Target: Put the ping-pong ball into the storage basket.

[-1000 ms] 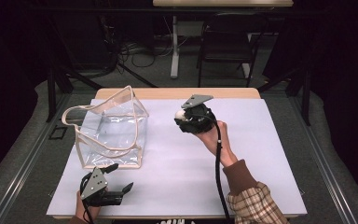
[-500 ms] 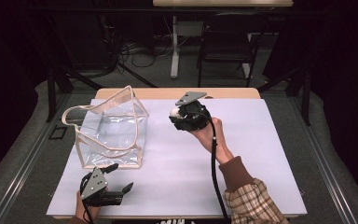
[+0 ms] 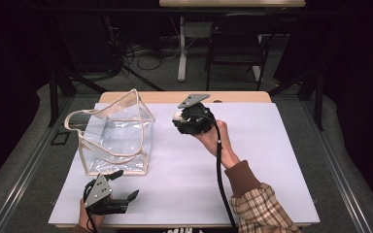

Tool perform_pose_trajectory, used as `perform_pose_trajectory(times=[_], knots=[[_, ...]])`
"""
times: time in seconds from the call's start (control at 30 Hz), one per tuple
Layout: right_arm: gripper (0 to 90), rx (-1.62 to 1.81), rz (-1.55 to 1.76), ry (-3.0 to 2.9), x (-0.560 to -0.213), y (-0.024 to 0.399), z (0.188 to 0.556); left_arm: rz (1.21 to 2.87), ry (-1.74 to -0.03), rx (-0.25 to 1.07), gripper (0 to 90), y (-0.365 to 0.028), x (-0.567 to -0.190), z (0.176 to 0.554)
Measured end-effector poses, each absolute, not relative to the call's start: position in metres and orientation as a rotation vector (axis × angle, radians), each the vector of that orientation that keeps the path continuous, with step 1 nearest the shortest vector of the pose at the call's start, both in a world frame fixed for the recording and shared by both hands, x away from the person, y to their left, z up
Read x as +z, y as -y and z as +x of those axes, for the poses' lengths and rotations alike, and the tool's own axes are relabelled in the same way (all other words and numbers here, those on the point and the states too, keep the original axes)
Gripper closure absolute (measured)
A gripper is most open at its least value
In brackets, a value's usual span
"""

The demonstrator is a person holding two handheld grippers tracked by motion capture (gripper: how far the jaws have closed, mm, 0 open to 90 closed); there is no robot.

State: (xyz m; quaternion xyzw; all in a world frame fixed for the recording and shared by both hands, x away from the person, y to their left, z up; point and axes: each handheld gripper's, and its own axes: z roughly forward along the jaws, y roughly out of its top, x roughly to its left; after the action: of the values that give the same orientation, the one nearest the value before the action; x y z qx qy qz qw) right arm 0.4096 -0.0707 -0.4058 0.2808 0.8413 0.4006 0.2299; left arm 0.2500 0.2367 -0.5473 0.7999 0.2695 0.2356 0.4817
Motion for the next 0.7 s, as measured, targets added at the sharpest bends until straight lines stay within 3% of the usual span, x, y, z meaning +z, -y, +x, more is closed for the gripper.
perform_pose_trajectory(times=[0.7], knots=[[50.7,1.095,0.731,-2.326,-0.398,0.055,0.411,1.948,-0.655,0.576,16.0,-0.237,-0.547,0.25]])
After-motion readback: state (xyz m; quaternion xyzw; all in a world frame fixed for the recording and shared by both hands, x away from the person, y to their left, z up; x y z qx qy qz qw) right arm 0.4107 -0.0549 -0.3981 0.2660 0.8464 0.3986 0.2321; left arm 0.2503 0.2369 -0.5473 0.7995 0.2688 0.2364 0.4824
